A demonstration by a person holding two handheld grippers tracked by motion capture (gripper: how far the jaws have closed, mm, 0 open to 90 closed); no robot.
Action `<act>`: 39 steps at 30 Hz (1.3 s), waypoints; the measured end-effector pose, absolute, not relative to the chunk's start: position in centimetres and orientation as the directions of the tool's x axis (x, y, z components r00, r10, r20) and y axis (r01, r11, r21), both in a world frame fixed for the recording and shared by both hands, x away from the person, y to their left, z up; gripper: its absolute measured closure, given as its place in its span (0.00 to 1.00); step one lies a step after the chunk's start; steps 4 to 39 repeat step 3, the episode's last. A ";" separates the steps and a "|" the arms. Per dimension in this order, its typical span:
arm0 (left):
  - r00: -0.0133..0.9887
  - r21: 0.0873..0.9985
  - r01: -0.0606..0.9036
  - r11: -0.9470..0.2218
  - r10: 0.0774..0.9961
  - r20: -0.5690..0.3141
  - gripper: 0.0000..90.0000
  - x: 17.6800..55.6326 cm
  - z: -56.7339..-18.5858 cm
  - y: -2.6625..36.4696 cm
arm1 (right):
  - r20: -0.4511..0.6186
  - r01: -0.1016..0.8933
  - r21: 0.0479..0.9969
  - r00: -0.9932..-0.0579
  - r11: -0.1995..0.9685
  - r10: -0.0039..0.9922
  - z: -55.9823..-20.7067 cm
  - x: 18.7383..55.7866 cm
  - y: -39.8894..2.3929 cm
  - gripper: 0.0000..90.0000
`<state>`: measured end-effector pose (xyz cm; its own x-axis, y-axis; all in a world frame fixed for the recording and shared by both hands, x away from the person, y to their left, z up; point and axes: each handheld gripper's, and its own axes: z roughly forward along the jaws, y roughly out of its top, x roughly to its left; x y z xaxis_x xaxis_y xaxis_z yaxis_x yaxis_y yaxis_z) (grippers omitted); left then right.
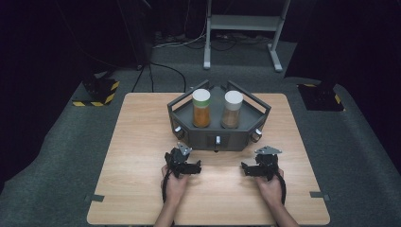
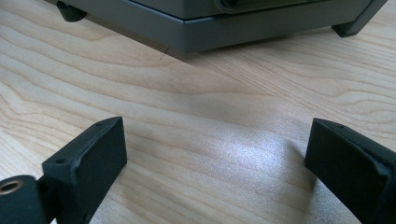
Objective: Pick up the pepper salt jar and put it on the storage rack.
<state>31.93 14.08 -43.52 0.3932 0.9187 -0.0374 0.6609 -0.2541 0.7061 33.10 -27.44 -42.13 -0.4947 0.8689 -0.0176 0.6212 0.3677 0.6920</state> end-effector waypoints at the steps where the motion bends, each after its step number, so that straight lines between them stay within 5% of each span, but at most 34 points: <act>1: 0.393 0.706 0.661 -0.254 0.919 -0.037 0.05 31.9 -43.5 14.1 | -0.017 0.621 0.692 -0.495 0.368 0.869 -42.1 33.1 -27.4 0.05; 39: 0.393 0.706 0.661 -0.254 0.919 -0.038 0.05 31.9 -43.5 14.1 | -0.017 0.621 0.692 -0.495 0.368 0.869 -42.1 33.1 -27.4 0.05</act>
